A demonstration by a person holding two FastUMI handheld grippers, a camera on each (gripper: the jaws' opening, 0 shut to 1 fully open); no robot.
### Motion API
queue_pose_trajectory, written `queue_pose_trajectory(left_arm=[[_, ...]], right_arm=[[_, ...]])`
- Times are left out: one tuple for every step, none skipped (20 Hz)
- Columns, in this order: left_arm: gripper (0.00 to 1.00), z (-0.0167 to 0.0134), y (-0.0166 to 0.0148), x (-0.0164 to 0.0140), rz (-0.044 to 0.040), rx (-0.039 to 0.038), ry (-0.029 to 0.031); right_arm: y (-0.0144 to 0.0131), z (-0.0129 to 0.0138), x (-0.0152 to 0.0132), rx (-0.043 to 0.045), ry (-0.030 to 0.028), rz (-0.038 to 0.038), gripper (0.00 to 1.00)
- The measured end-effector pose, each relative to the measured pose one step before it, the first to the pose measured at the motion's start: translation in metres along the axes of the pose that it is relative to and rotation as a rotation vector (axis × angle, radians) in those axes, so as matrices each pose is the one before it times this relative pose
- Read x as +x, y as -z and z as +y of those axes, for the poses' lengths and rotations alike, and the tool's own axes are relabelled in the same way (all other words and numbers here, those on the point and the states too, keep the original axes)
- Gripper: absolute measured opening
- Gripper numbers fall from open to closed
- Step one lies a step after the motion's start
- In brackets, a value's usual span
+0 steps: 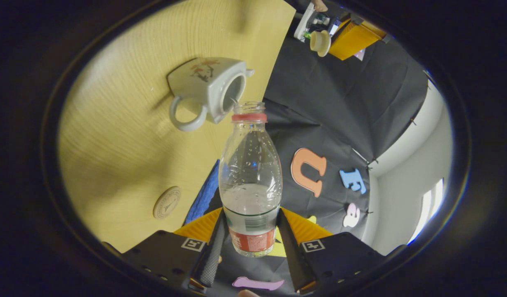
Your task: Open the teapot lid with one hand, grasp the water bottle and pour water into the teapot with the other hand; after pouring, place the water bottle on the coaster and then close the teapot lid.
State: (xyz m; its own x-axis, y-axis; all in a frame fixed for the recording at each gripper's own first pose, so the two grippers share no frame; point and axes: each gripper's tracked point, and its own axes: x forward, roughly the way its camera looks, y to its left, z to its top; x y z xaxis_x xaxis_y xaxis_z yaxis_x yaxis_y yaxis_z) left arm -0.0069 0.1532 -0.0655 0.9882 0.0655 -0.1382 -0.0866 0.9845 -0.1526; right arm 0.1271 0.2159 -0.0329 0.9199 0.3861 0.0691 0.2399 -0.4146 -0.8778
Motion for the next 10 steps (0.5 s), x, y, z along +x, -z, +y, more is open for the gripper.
queue_pose_trajectory(left_arm=[[0.04, 0.00103, 0.00028, 0.00052, 0.00085, -0.00128, 0.00006], [0.04, 0.00022, 0.00021, -0.00077, 0.00056, -0.00086, -0.00003], [0.04, -0.00123, 0.00001, 0.00003, 0.00137, -0.00133, 0.00022], [0.04, 0.00055, 0.00007, -0.00015, 0.00093, -0.00064, 0.00036], [0.04, 0.00015, 0.00004, 0.00011, -0.00077, -0.0002, 0.00105], [0.04, -0.00116, 0.0001, 0.00027, 0.00044, 0.00014, 0.00129], [0.04, 0.00034, -0.00048, 0.0001, -0.00091, 0.00062, 0.00068], [0.04, 0.00022, 0.00004, -0.00073, 0.00025, -0.00054, 0.00053], [0.04, -0.00054, 0.00045, 0.00005, -0.00002, -0.00142, -0.00005], [0.04, 0.00099, 0.00054, 0.00037, 0.0017, -0.00035, -0.00063]], right_arm=[[-0.00115, -0.00134, -0.00169, -0.00761, 0.00227, -0.0015, 0.69], [-0.00056, -0.00053, -0.0001, -0.00601, 0.00165, -0.00189, 0.7], [0.0007, -0.00102, 0.00018, -0.00907, 0.00039, -0.0003, 0.69], [-0.00018, -0.00142, 0.00032, -0.00829, 0.00311, -0.00111, 0.69], [0.00102, -0.00251, 0.00004, -0.00768, 0.00495, -0.003, 0.69], [0.00049, -0.00036, 0.00022, -0.0058, 0.00201, 0.00041, 0.7], [0.00001, -0.00017, -0.00058, -0.00388, 0.00083, -0.00157, 0.69], [-0.00034, -0.00005, 0.00053, -0.00421, 0.00191, -0.00174, 0.7], [0.0003, -0.00062, 0.0002, -0.00745, 0.0016, -0.0001, 0.7], [-0.00008, -0.00157, 0.0001, -0.00628, 0.00329, -0.00221, 0.7]])
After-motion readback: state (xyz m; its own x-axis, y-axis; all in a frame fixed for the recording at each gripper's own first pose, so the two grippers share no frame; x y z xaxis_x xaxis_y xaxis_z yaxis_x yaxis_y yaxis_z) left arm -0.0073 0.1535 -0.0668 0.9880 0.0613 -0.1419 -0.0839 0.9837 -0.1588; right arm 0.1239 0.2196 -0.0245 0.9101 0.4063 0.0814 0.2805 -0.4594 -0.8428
